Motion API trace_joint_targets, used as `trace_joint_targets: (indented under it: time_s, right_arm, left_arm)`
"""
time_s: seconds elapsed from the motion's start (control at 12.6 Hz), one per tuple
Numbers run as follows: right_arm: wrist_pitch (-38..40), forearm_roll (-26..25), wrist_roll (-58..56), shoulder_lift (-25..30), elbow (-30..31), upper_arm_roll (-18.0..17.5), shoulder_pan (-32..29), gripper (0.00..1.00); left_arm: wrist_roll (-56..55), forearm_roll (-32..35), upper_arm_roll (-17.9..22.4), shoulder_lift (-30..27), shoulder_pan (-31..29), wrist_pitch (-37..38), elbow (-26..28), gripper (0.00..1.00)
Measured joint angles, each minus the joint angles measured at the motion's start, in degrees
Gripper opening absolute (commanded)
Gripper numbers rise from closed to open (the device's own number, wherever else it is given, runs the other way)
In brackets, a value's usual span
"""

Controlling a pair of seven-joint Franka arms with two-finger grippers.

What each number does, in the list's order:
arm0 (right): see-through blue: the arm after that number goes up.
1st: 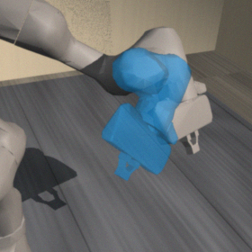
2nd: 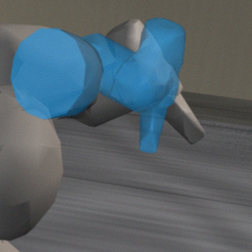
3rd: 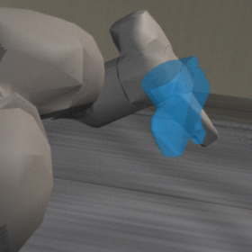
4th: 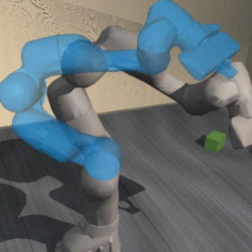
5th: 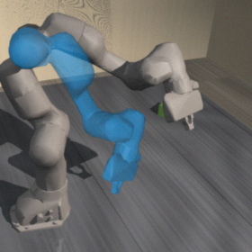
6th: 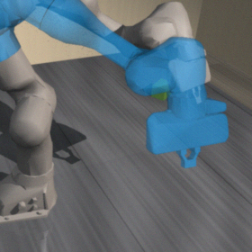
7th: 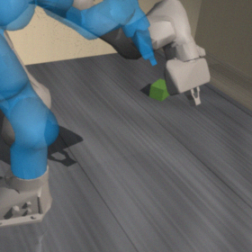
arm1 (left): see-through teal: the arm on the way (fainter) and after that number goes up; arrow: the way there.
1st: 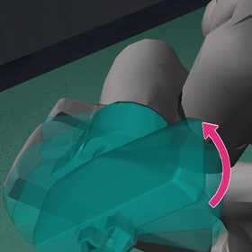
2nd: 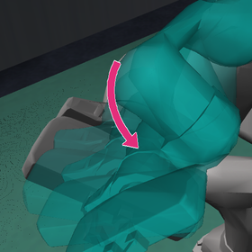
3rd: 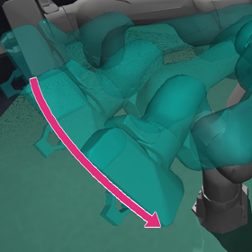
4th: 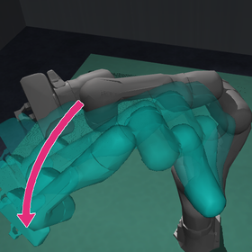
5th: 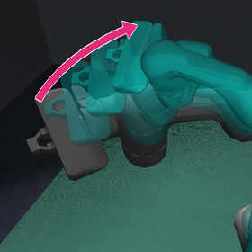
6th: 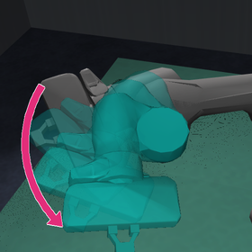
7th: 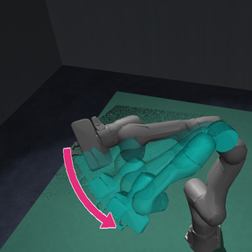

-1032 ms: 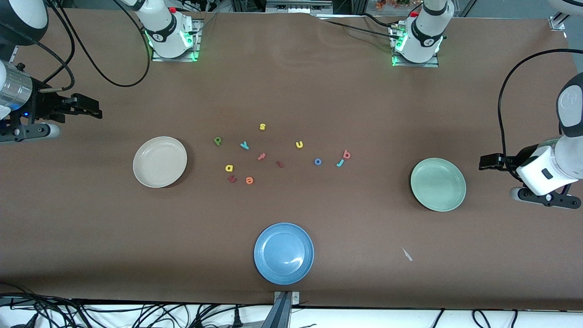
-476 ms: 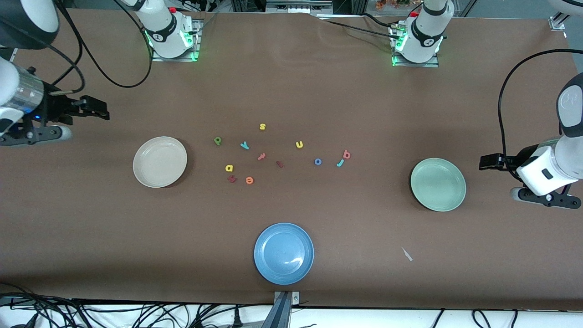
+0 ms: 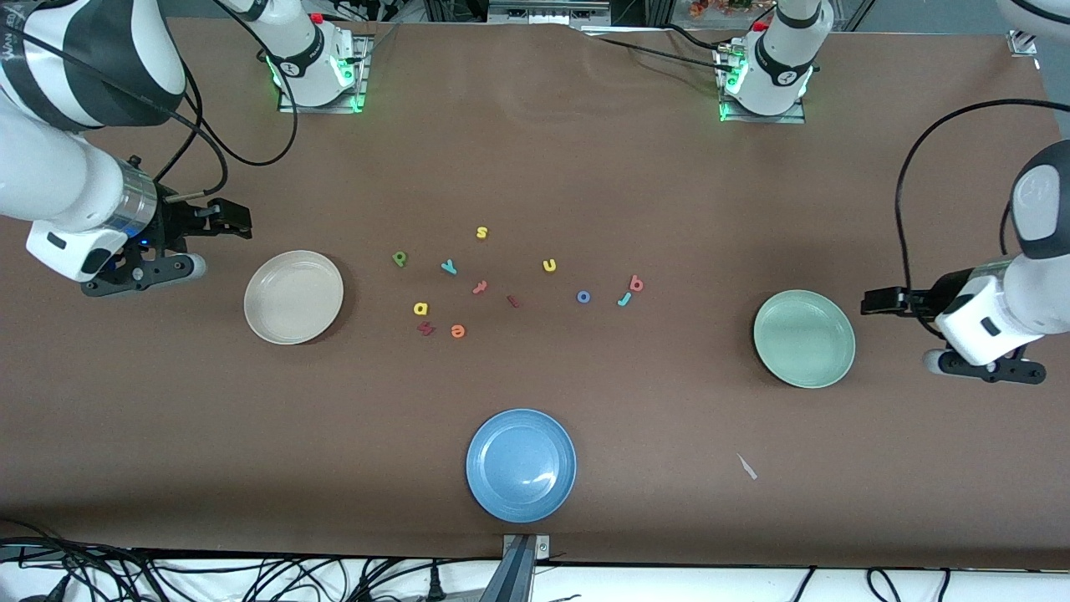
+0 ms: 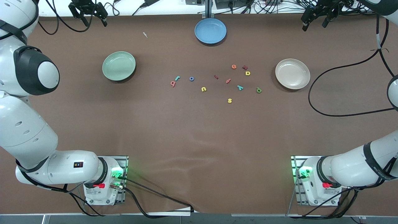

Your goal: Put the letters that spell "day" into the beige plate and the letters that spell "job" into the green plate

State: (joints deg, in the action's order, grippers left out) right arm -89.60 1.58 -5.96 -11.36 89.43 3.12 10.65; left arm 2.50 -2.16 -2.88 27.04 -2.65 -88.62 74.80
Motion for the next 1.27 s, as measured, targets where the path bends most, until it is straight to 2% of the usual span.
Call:
trace_joint_targets:
  time_s: [0.08, 0.32, 0.71, 0.95, 1.11, 1.27]
  right_arm:
    - [-0.02, 0.00, 0.00, -0.12, 0.00, 0.02, -0.01, 1.00]
    - [0.09, 0.00, 0.00, -0.13, 0.00, 0.23, -0.13, 1.00]
    - [0.18, 0.00, -0.05, -0.09, -0.02, 0.67, -0.28, 1.00]
    - [0.19, -0.02, -0.05, -0.10, -0.01, 0.68, -0.34, 1.00]
    - [0.20, -0.03, -0.05, -0.11, -0.01, 0.68, -0.46, 1.00]
    - [0.23, -0.03, -0.05, -0.17, 0.03, 0.68, -0.55, 1.00]
  left_arm:
    - [-4.00, -0.15, -0.09, 0.65, 1.28, -0.41, 0.51, 0.99]
    - [-15.12, -1.06, -0.28, 1.89, 5.86, -3.43, 3.34, 0.99]
    - [-30.72, -3.55, -0.58, 1.81, 14.70, -18.13, 15.92, 0.98]
    - [-38.38, -4.49, -0.79, 1.71, 20.43, -28.68, 23.40, 0.91]
    - [-39.78, -7.26, -1.83, 1.43, 21.64, -36.05, 27.97, 0.88]
    - [-41.13, -7.54, -3.82, 1.02, 21.66, -41.94, 32.07, 0.76]
